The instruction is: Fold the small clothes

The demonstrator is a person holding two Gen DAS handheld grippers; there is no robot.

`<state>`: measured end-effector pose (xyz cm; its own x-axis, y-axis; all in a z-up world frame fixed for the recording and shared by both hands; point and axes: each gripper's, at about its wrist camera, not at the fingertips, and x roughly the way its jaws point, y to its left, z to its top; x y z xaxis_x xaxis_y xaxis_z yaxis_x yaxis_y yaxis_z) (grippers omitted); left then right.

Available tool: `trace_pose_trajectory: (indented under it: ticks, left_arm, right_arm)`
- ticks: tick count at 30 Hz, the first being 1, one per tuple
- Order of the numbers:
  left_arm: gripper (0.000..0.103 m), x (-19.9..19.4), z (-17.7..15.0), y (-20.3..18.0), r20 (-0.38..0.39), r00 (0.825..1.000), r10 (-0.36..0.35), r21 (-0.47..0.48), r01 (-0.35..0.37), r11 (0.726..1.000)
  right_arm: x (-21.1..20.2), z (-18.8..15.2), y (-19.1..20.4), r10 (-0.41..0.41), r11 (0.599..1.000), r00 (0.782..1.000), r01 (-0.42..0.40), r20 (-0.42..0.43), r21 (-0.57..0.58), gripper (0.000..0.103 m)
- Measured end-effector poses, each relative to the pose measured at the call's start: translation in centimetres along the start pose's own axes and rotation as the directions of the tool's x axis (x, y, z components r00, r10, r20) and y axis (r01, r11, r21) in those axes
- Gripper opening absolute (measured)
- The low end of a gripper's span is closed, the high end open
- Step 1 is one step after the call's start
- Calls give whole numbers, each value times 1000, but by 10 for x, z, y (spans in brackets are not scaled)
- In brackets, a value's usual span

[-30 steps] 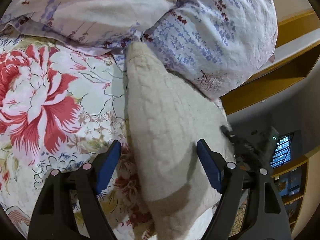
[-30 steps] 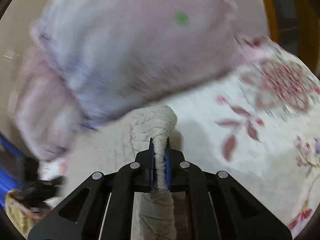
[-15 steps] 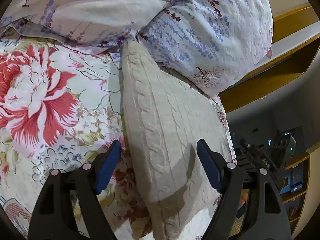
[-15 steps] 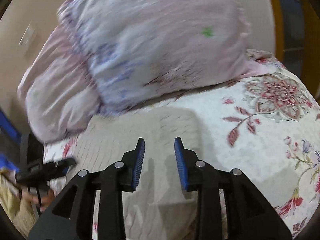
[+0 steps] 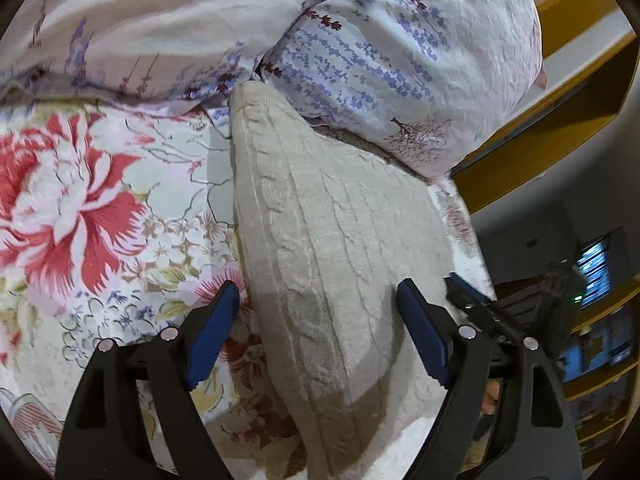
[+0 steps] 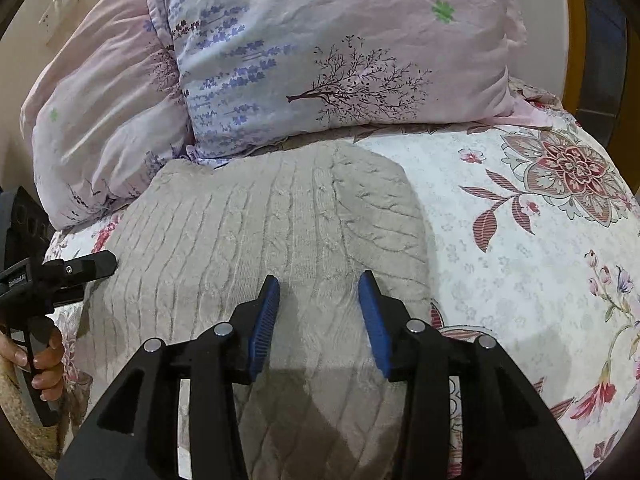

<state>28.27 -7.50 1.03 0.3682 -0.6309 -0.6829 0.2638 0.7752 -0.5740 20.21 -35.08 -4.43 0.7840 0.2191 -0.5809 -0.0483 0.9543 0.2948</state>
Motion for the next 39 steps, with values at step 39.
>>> trace_pose_trajectory:
  ticks: [39]
  left_arm:
    - [72,17,11,19,-11,987,-163,-178,159,971]
  right_arm:
    - [33,12,-68,430,819,900,-357,-68,449,59]
